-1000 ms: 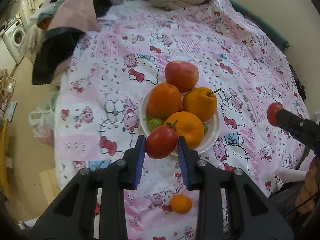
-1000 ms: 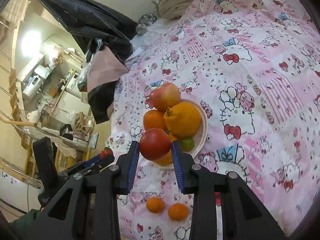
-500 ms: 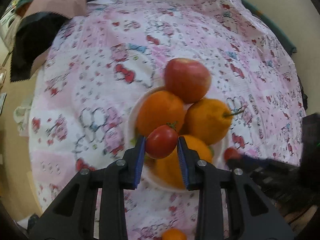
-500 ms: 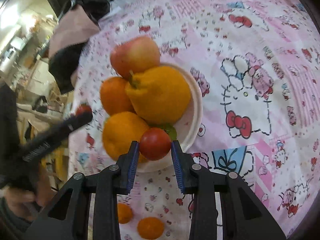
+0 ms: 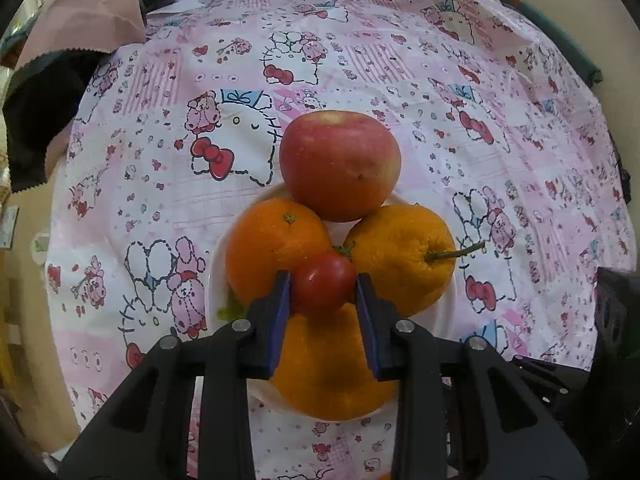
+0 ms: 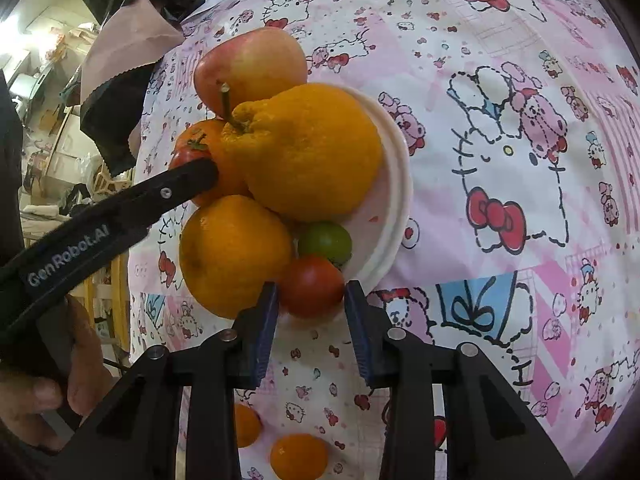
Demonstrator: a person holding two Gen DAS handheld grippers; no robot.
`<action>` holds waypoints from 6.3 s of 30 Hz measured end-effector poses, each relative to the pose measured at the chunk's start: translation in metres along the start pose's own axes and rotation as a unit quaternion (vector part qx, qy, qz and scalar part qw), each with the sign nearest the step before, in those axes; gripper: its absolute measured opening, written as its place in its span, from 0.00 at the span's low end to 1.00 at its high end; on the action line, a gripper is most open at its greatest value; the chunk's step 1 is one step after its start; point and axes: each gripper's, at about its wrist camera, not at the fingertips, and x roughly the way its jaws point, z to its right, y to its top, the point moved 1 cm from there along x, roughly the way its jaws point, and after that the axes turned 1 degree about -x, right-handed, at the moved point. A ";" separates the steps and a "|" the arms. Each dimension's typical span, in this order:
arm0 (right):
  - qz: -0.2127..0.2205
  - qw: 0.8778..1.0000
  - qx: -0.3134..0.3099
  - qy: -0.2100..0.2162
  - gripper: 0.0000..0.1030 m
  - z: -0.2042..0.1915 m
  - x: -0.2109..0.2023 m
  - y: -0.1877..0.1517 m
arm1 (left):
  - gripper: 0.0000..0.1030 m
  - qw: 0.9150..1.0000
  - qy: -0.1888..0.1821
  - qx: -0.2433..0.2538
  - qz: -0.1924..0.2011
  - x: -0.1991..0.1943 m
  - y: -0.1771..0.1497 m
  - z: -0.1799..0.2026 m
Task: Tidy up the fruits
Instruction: 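Carry the red tomato to the plate with the left tool while the right tool carries its tomato, then open both tools to drop the red tomatoes onto the plate, then withdraw both tools and move them down toward the two small mandarins, then grasp one mandarin with the left tool while the right tool grasps the other, then lift and carry the mandarin toward the plate with the left tool while the right tool carries its mandarin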
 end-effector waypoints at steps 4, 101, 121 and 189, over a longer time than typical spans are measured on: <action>0.005 1.000 -0.007 0.002 0.38 -0.006 -0.003 0.001 | 0.54 1.000 0.008 0.010 -0.002 -0.003 -0.002 0.004; 0.015 0.993 0.116 -0.021 0.79 0.016 -0.061 -0.122 | 0.74 0.994 -0.008 -0.057 -0.090 -0.052 -0.173 -0.042; -0.009 0.996 0.087 -0.035 0.79 0.011 -0.048 -0.122 | 0.35 0.991 -0.030 -0.031 -0.124 -0.019 -0.174 -0.011; 0.063 0.993 -0.092 -0.027 0.36 -0.067 -0.070 -0.114 | 0.36 0.996 0.076 -0.049 0.001 -0.073 -0.166 -0.065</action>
